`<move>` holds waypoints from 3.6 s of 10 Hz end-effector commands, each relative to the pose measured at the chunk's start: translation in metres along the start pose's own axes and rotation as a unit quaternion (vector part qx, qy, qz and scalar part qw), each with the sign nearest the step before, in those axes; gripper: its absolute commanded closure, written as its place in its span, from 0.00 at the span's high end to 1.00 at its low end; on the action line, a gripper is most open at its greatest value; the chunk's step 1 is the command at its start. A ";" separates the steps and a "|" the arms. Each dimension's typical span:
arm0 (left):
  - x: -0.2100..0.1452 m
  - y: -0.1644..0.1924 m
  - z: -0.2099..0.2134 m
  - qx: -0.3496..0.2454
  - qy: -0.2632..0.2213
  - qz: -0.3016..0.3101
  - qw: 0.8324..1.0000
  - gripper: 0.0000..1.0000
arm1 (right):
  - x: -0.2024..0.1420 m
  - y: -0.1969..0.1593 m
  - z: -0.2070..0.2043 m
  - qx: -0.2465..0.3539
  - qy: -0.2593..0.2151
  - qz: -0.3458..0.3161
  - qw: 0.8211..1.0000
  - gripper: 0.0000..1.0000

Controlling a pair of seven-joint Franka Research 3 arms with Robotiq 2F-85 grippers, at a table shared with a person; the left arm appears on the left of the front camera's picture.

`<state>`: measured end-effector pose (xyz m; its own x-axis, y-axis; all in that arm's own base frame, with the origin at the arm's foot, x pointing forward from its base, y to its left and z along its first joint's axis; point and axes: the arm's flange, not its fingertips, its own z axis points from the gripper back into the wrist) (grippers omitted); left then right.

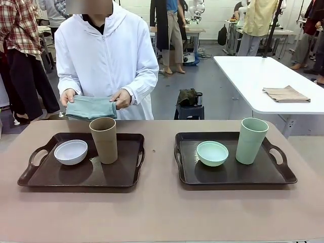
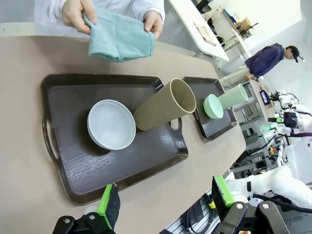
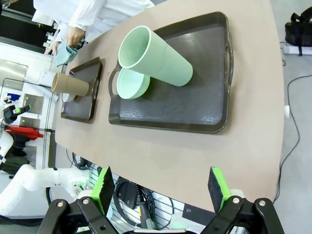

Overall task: Set up a tray with a mat and arrange the tableware.
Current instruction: Pick up the Picnic Bowl and Reusable plastic cup from the Handle tray in front of the human's position and hold them in the air.

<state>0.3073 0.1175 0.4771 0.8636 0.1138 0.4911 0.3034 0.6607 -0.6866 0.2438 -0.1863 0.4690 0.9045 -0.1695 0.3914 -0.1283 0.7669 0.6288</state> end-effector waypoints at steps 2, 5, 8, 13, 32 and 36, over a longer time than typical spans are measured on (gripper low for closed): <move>0.001 0.003 0.000 -0.008 -0.006 -0.011 1.000 1.00 | 0.001 -0.001 -0.001 0.015 -0.005 0.005 1.000 1.00; 0.001 0.003 0.000 -0.008 -0.006 -0.011 1.000 1.00 | 0.001 -0.001 -0.001 0.015 -0.005 0.005 1.000 1.00; 0.001 0.003 0.000 -0.008 -0.006 -0.011 1.000 1.00 | 0.001 -0.001 -0.001 0.015 -0.005 0.005 1.000 1.00; 0.009 -0.008 -0.007 0.013 0.013 -0.027 0.999 1.00 | 0.010 0.022 -0.010 -0.001 0.008 0.056 0.998 1.00; 0.071 -0.128 -0.092 0.237 0.218 -0.053 0.945 1.00 | 0.088 0.327 -0.359 0.023 0.183 0.539 0.822 1.00; 0.076 -0.121 -0.102 0.271 0.223 -0.048 0.935 1.00 | 0.098 0.322 -0.404 0.124 0.083 0.643 0.751 1.00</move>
<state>0.3705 -0.0274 0.5481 0.9577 -0.2139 0.1927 0.2603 0.9292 -0.2624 0.4414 0.2838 0.4664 0.1608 0.7860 0.5970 -0.9761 0.2162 -0.0218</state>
